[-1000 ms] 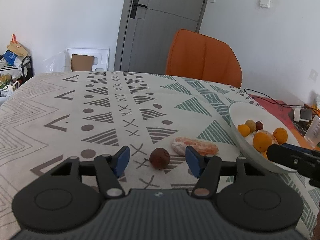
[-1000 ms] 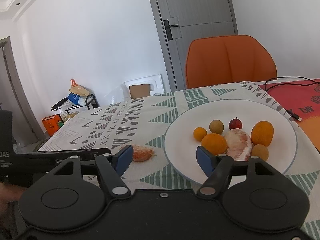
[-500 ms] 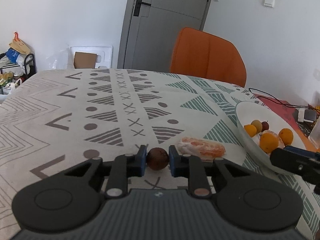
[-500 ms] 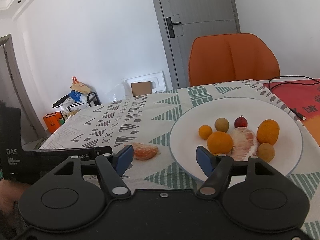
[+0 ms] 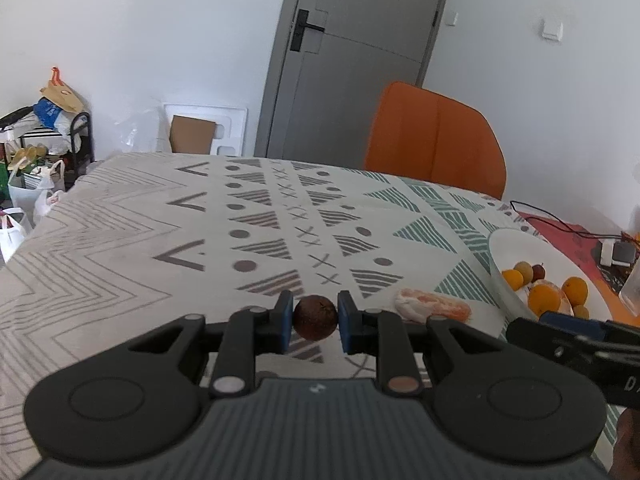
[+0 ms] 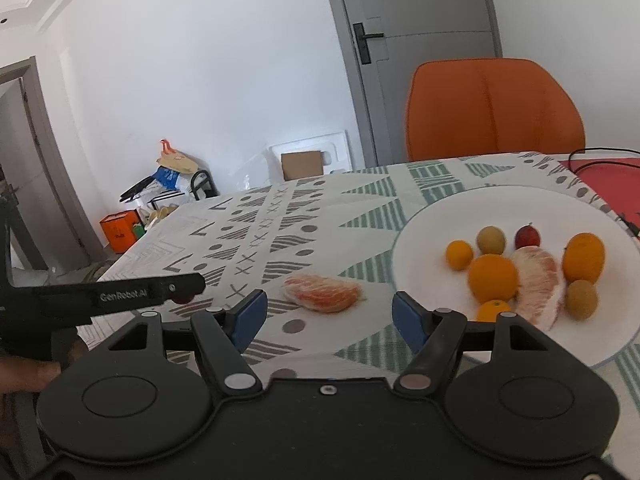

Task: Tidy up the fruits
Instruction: 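Grasp the pomelo segment with the right gripper while the left gripper holds the plum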

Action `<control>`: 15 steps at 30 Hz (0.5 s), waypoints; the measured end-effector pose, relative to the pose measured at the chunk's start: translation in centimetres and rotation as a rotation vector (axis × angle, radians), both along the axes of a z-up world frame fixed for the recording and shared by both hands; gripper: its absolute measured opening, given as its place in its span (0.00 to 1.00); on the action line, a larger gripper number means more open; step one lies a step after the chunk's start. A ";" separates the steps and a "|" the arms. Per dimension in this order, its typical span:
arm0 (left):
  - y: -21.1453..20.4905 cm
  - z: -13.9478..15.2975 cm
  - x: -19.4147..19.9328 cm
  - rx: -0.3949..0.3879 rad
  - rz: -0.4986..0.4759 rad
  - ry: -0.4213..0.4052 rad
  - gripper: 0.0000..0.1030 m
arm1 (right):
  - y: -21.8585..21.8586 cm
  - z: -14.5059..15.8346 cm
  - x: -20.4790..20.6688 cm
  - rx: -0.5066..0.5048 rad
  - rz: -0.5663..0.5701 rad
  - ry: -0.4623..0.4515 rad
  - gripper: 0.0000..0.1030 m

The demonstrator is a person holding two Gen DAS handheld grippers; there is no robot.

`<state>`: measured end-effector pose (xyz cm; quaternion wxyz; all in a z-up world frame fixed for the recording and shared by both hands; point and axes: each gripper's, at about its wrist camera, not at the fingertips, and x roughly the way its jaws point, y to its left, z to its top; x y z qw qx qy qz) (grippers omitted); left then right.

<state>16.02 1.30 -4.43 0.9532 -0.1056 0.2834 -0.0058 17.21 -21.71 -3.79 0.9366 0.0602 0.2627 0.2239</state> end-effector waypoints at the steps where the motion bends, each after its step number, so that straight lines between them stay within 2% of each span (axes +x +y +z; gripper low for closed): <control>1: 0.2 0.1 -0.2 -0.002 0.004 -0.003 0.21 | 0.2 0.0 0.0 -0.003 0.004 0.000 0.67; 15: 3.7 0.0 -1.9 -0.038 0.062 -0.031 0.21 | 3.2 -1.0 1.0 -0.033 0.052 0.046 0.67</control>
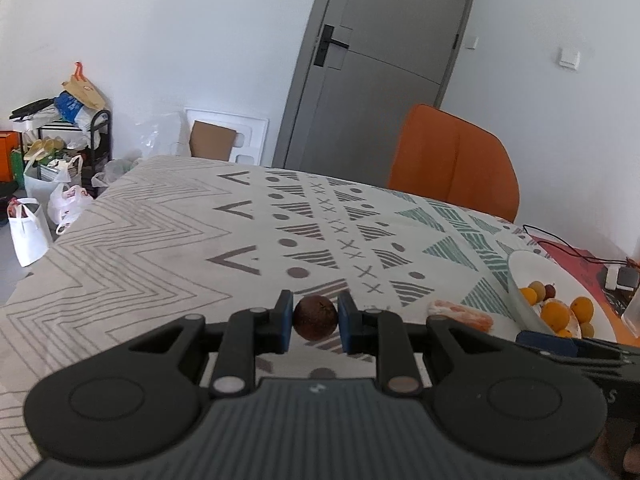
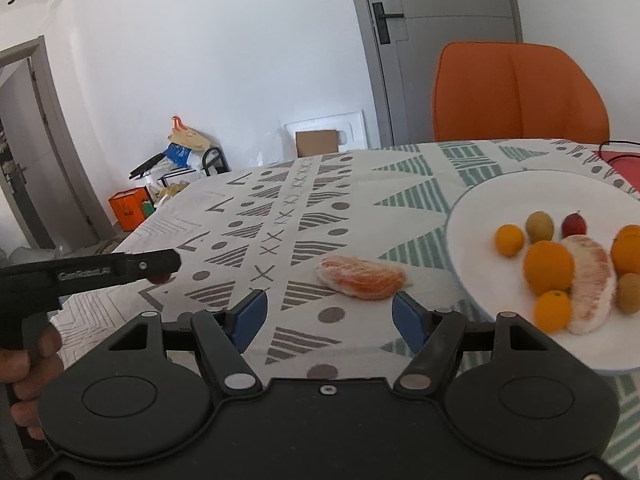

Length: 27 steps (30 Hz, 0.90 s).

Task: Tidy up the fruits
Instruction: 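Grasp the pomelo segment with the right gripper while the left gripper holds the plum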

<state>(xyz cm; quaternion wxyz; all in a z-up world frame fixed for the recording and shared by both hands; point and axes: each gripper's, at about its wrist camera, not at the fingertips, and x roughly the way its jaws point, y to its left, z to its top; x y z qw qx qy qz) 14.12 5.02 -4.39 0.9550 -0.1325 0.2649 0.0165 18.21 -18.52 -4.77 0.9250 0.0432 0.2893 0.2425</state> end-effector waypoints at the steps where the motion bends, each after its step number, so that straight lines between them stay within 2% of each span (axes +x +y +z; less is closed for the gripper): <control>1: 0.4 -0.1 0.0 -0.003 0.006 0.001 0.21 | 0.3 -0.1 0.2 -0.004 0.001 0.002 0.68; 7: 2.3 -0.6 0.0 -0.026 0.040 0.010 0.21 | 1.9 -0.6 1.7 -0.040 -0.010 0.027 0.68; 9: 2.8 -0.8 0.1 -0.034 0.045 0.010 0.21 | 2.5 -0.7 2.1 -0.062 -0.018 0.028 0.71; 20: 3.8 -1.3 0.5 -0.060 0.055 0.015 0.21 | 4.6 -1.0 3.9 -0.153 -0.025 -0.007 0.71; 24: 4.1 -1.4 0.3 -0.077 0.059 0.013 0.21 | 5.7 -1.4 4.0 -0.218 -0.030 -0.028 0.72; 26: 4.2 -1.6 0.3 -0.079 0.057 0.018 0.21 | 5.9 -1.7 4.0 -0.235 -0.034 -0.036 0.70; 27: 4.1 -1.7 0.4 -0.076 0.056 0.024 0.21 | 5.9 -1.7 4.0 -0.235 -0.041 -0.036 0.65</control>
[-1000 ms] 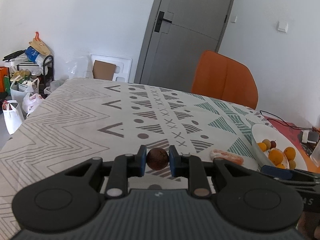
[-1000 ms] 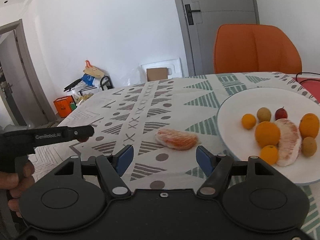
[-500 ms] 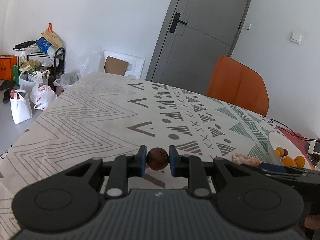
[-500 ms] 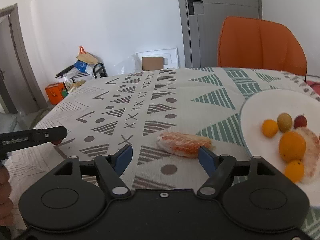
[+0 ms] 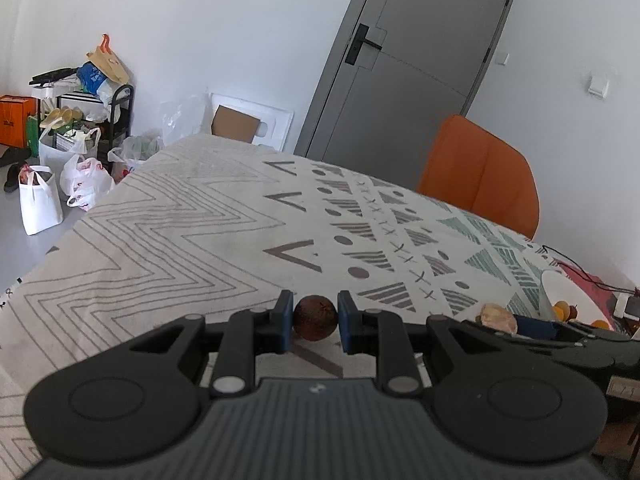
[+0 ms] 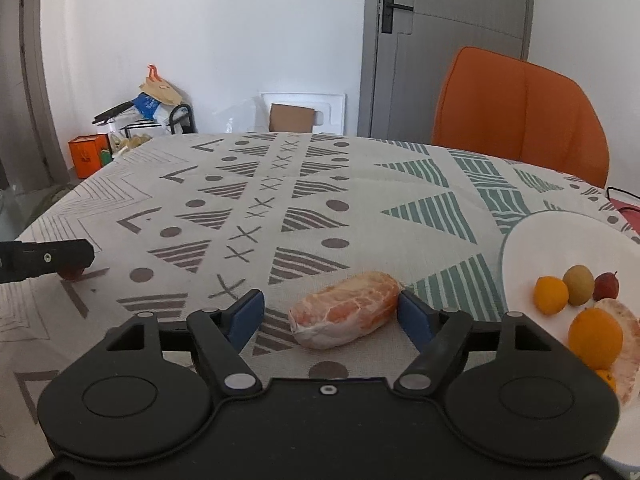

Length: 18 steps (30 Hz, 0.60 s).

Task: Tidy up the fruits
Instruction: 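Grasp the pomelo segment with the right gripper while the left gripper holds the plum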

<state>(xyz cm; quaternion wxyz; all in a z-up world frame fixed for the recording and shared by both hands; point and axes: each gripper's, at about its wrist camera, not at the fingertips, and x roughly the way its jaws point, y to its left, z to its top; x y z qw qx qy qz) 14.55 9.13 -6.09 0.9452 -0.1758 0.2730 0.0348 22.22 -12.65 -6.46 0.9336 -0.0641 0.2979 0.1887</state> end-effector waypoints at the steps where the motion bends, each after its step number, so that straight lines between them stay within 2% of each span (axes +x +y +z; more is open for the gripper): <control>1: -0.1 -0.1 0.1 0.004 -0.002 0.007 0.21 | -0.1 0.0 0.0 0.002 -0.006 -0.002 0.60; 2: -0.3 -0.1 0.2 0.009 -0.004 0.012 0.21 | -0.2 0.0 0.1 0.005 -0.010 0.000 0.51; 3: -0.4 -0.1 0.2 0.014 -0.006 0.014 0.21 | -0.4 0.1 0.0 0.017 -0.005 0.000 0.48; 9: -1.5 0.6 0.0 0.035 -0.020 0.001 0.21 | -1.0 0.3 -0.7 0.058 0.047 0.015 0.47; 10: -1.6 0.7 -0.1 0.036 -0.021 0.001 0.21 | -1.2 0.3 -1.0 0.065 0.059 0.019 0.45; 12: -1.9 0.7 -0.1 0.041 -0.024 0.003 0.21 | -1.4 0.4 -1.5 0.069 0.066 0.016 0.33; 18: -2.7 0.9 -0.5 0.053 -0.033 0.000 0.21 | -2.4 0.6 -2.2 0.115 0.076 0.042 0.30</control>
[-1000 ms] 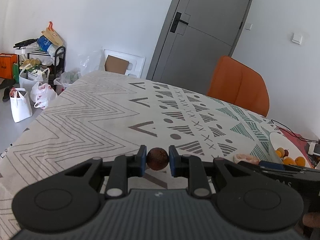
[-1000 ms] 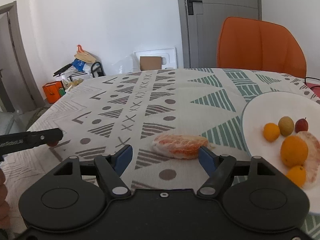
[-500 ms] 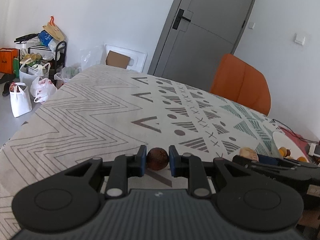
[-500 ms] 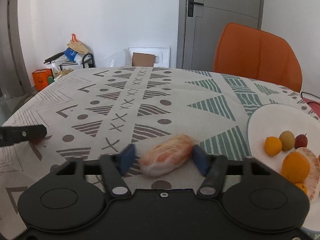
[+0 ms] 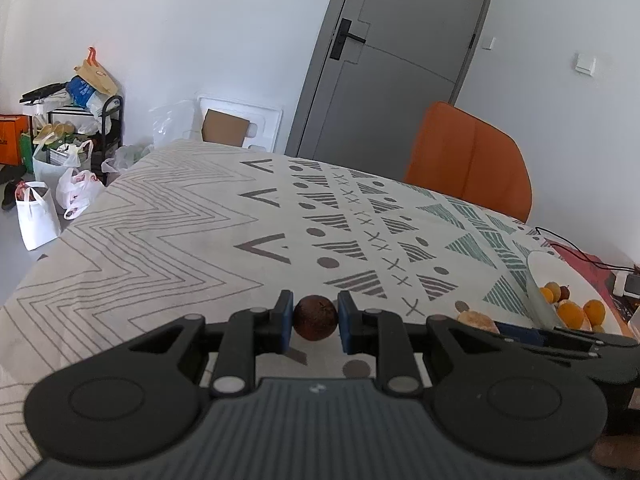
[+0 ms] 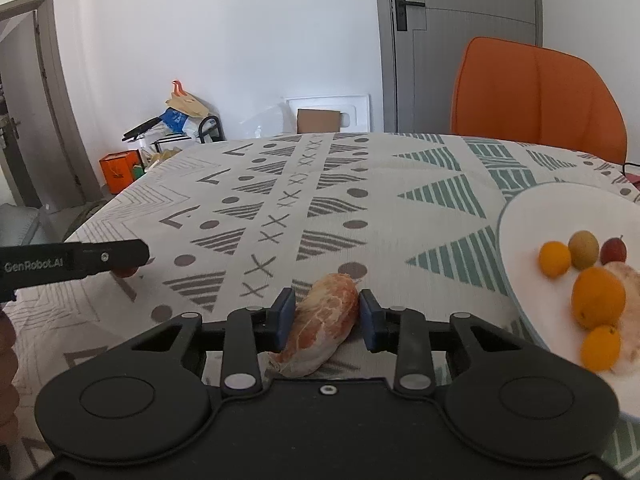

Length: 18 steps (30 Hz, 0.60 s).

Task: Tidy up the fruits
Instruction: 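Grasp the pomelo segment with the right gripper while the left gripper holds the plum, then carry the plum and pomelo segment onto the white plate and release both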

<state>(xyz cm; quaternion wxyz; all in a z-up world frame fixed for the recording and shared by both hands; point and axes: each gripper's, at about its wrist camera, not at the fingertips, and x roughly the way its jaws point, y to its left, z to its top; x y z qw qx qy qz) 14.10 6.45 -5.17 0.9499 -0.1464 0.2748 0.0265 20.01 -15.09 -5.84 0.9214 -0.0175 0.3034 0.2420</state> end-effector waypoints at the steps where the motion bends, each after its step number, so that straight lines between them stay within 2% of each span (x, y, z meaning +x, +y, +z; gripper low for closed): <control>1: -0.1 0.0 0.0 0.001 0.000 -0.001 0.21 | -0.1 0.0 -0.2 0.004 0.002 0.000 0.29; 5: -0.6 0.2 -0.3 0.008 -0.005 -0.004 0.21 | -1.1 0.1 -1.1 0.039 0.026 0.019 0.26; 11: -0.7 0.1 -0.2 0.006 0.000 -0.004 0.21 | -1.4 0.1 -1.1 0.052 0.023 0.051 0.36; 18: 0.4 -0.3 -0.1 -0.014 0.015 0.001 0.21 | 0.6 0.0 -1.0 -0.009 0.047 0.024 0.46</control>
